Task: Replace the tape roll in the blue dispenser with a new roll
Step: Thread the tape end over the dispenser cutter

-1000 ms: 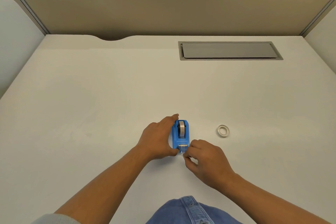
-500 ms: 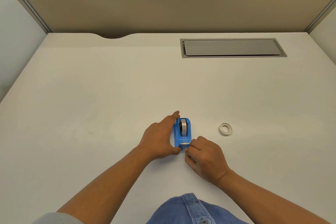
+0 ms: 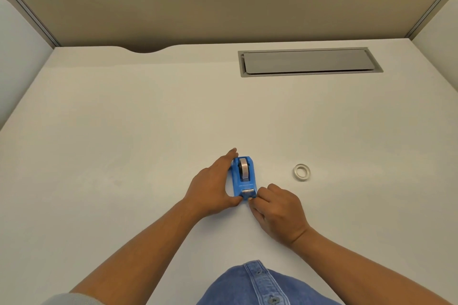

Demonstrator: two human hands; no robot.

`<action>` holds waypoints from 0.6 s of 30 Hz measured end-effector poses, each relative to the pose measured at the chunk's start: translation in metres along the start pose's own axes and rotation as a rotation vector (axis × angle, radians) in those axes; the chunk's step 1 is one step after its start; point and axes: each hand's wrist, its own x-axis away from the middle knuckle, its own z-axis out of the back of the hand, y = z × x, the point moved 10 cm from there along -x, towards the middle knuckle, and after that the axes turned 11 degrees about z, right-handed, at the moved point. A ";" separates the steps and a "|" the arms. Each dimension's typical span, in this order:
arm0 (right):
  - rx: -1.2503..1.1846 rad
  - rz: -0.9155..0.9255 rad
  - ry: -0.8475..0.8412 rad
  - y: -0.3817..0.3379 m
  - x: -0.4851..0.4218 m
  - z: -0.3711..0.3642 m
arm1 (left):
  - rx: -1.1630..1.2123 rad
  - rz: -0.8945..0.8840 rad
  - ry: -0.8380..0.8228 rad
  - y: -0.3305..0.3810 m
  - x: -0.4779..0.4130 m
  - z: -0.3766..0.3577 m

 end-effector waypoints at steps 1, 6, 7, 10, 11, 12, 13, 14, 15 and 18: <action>-0.008 -0.015 -0.013 0.003 0.003 -0.004 | 0.003 0.001 0.002 0.000 0.001 0.000; -0.168 -0.192 -0.090 0.017 0.013 -0.010 | 0.011 0.009 0.000 -0.001 0.002 -0.002; -0.221 -0.275 -0.095 0.023 0.016 -0.009 | 0.013 0.010 -0.002 -0.002 0.002 -0.002; -0.424 -0.566 -0.076 0.043 0.034 -0.010 | 0.013 0.014 -0.004 -0.002 0.002 -0.002; -0.482 -0.617 -0.057 0.046 0.037 -0.011 | 0.011 0.017 -0.005 -0.002 0.002 -0.002; -0.519 -0.636 -0.042 0.046 0.036 -0.010 | 0.009 0.019 -0.005 -0.002 0.001 -0.002; -0.544 -0.635 -0.027 0.046 0.033 -0.009 | 0.005 0.019 -0.005 -0.002 0.000 -0.003; -0.558 -0.627 -0.018 0.044 0.029 -0.008 | 0.004 0.018 -0.006 -0.002 0.000 -0.003; -0.568 -0.620 -0.011 0.043 0.025 -0.008 | 0.004 0.015 -0.007 -0.001 -0.001 -0.003; -0.547 -0.627 0.005 0.044 0.017 -0.009 | -0.005 0.002 0.002 0.000 -0.001 -0.001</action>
